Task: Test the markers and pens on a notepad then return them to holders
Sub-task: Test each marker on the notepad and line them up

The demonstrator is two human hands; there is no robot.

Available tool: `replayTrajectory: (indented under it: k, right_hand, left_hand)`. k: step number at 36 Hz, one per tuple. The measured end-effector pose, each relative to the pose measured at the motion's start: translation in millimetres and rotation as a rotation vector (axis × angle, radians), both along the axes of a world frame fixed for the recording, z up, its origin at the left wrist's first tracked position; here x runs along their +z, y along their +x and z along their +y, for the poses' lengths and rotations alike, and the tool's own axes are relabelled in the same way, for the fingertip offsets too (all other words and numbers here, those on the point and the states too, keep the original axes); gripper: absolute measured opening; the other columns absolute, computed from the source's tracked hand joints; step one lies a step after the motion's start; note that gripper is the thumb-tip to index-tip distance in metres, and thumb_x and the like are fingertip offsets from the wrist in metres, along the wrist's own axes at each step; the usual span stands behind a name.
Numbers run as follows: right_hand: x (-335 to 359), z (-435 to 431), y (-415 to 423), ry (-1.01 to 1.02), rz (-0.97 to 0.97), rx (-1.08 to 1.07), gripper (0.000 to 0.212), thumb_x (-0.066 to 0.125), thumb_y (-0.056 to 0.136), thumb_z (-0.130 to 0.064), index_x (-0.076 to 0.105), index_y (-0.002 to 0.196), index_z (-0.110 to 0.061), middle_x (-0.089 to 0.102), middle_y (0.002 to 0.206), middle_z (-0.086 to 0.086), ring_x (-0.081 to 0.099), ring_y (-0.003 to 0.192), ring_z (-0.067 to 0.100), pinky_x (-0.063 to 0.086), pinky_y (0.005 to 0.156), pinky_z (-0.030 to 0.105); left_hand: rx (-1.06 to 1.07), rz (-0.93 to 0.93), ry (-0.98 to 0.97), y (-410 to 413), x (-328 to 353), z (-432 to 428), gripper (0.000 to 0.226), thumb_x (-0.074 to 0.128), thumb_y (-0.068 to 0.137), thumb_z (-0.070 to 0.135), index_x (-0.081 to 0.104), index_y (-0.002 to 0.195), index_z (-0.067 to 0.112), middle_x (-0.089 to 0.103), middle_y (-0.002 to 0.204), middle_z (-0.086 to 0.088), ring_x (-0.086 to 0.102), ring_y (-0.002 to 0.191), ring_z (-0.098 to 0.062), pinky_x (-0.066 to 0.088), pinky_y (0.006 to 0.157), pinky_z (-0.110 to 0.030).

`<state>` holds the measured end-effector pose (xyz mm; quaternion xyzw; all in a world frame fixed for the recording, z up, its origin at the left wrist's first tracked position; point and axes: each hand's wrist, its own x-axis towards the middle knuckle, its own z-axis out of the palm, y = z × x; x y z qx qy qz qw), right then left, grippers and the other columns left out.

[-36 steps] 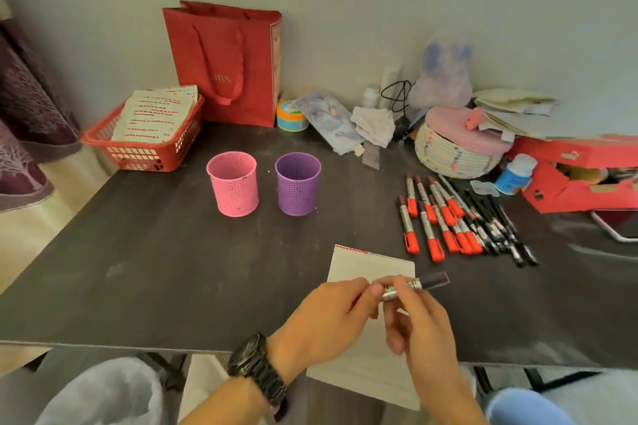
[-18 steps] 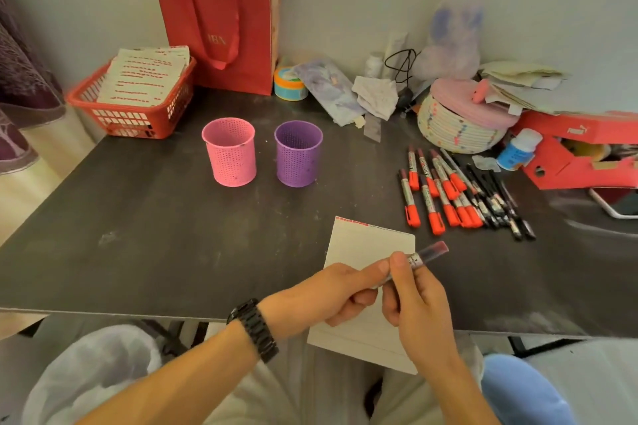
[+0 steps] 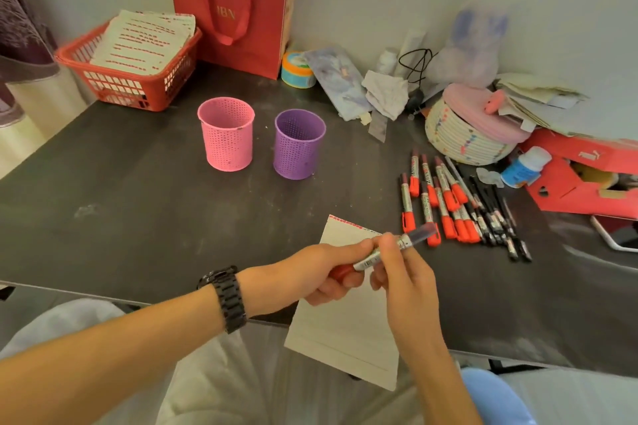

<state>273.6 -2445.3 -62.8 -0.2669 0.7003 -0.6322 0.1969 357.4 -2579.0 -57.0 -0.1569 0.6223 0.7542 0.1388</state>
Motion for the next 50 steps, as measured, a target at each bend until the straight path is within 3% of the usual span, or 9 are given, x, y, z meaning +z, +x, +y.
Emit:
replayTrajectory:
  k: [5, 10, 23, 28, 31, 37, 40, 44, 50]
  right_hand:
    - [11.0, -21.9, -17.6, -0.359, -0.606, -0.103, 0.032, 0.049, 0.102, -0.029, 0.062, 0.075, -0.018, 0.064, 0.077, 0.002, 0.061, 0.069, 0.016, 0.043, 0.059, 0.03]
    - [11.4, -36.2, -27.3, -0.587, -0.957, -0.324, 0.044, 0.053, 0.098, -0.039, 0.041, 0.059, -0.022, 0.026, 0.053, -0.008, 0.026, 0.043, 0.01, 0.03, 0.048, 0.024]
    - [25.0, -21.6, -56.5, -0.608, -0.935, -0.185, 0.049, 0.06, 0.094, -0.029, 0.033, 0.054, -0.023, 0.021, 0.045, -0.008, 0.02, 0.038, 0.008, 0.029, 0.042, 0.024]
    - [19.1, 7.5, -83.1, -0.839, -1.06, -0.191, 0.035, 0.061, 0.092, -0.031, 0.051, 0.06, -0.022, 0.044, 0.054, -0.01, 0.043, 0.046, 0.005, 0.044, 0.052, 0.023]
    - [6.2, 23.5, -92.1, -0.811, -1.029, -0.277, 0.03, 0.059, 0.093, -0.039, 0.061, 0.071, -0.018, 0.059, 0.071, -0.005, 0.06, 0.063, 0.011, 0.052, 0.063, 0.028]
    - [-22.0, 34.1, -95.5, -0.572, -0.896, -0.389, 0.056, 0.044, 0.095, -0.066, 0.072, 0.077, -0.02, 0.051, 0.071, 0.0, 0.045, 0.059, 0.015, 0.033, 0.063, 0.03]
    - [-30.0, 30.7, -88.6, -0.48, -0.764, -0.394, 0.061, 0.039, 0.095, -0.07, 0.075, 0.081, -0.023, 0.05, 0.065, 0.0, 0.04, 0.054, 0.013, 0.03, 0.06, 0.029]
    - [-34.1, 31.1, -79.8, -0.453, -0.611, -0.37, 0.049, 0.047, 0.089, -0.062, 0.078, 0.09, -0.024, 0.073, 0.082, 0.008, 0.063, 0.063, 0.015, 0.045, 0.069, 0.035]
    - [-39.0, 31.9, -76.1, -0.456, -0.496, -0.376, 0.028, 0.052, 0.101, -0.028, 0.071, 0.081, -0.021, 0.06, 0.066, 0.004, 0.056, 0.058, 0.014, 0.046, 0.059, 0.03]
  left_hand:
    - [0.114, 0.11, -0.435, -19.3, -7.3, 3.6, 0.043, 0.036, 0.103, 0.051, 0.061, 0.081, 0.023, 0.052, 0.066, 0.015, 0.045, 0.059, -0.002, 0.039, 0.062, -0.017]
    - [0.159, 0.133, -0.921, -29.8, -24.8, 20.6, 0.054, 0.034, 0.099, 0.062, 0.048, 0.067, 0.021, 0.048, 0.056, 0.006, 0.043, 0.056, -0.014, 0.039, 0.059, -0.036]
    - [0.181, 0.202, -0.868, -18.8, -33.3, 13.1, 0.07, 0.038, 0.063, 0.098, 0.046, 0.071, 0.029, 0.044, 0.057, 0.015, 0.038, 0.053, -0.007, 0.03, 0.051, -0.02]
    - [0.208, 0.102, -0.926, -4.6, -34.2, -27.7, 0.014, 0.059, 0.093, 0.047, 0.047, 0.097, 0.041, 0.06, 0.079, 0.015, 0.058, 0.071, -0.001, 0.048, 0.062, -0.017]
    - [0.3, 0.058, -0.899, 0.2, -34.0, -47.3, 0.015, 0.05, 0.1, 0.034, 0.046, 0.11, 0.045, 0.065, 0.096, 0.018, 0.063, 0.086, 0.0, 0.045, 0.069, -0.008]
    - [0.336, 0.063, -0.935, -6.9, -37.6, -54.0, 0.043, 0.042, 0.077, 0.069, 0.054, 0.109, 0.043, 0.063, 0.1, 0.02, 0.062, 0.089, -0.001, 0.047, 0.08, -0.015]
    - [0.315, 0.06, -1.04, -14.2, -47.8, -54.1, 0.024, 0.045, 0.089, 0.061, 0.052, 0.104, 0.044, 0.057, 0.097, 0.019, 0.058, 0.084, 0.0, 0.043, 0.071, -0.013]
    - [0.294, 0.117, -1.105, -19.7, -55.9, -54.5, 0.03, 0.034, 0.09, 0.065, 0.049, 0.102, 0.042, 0.057, 0.108, 0.025, 0.054, 0.093, 0.002, 0.046, 0.077, -0.017]
    - [0.14, 0.125, -1.151, -14.0, -59.5, -56.6, 0.05, 0.057, 0.085, 0.061, 0.039, 0.13, 0.052, 0.035, 0.112, 0.042, 0.047, 0.111, 0.002, 0.042, 0.099, -0.021]
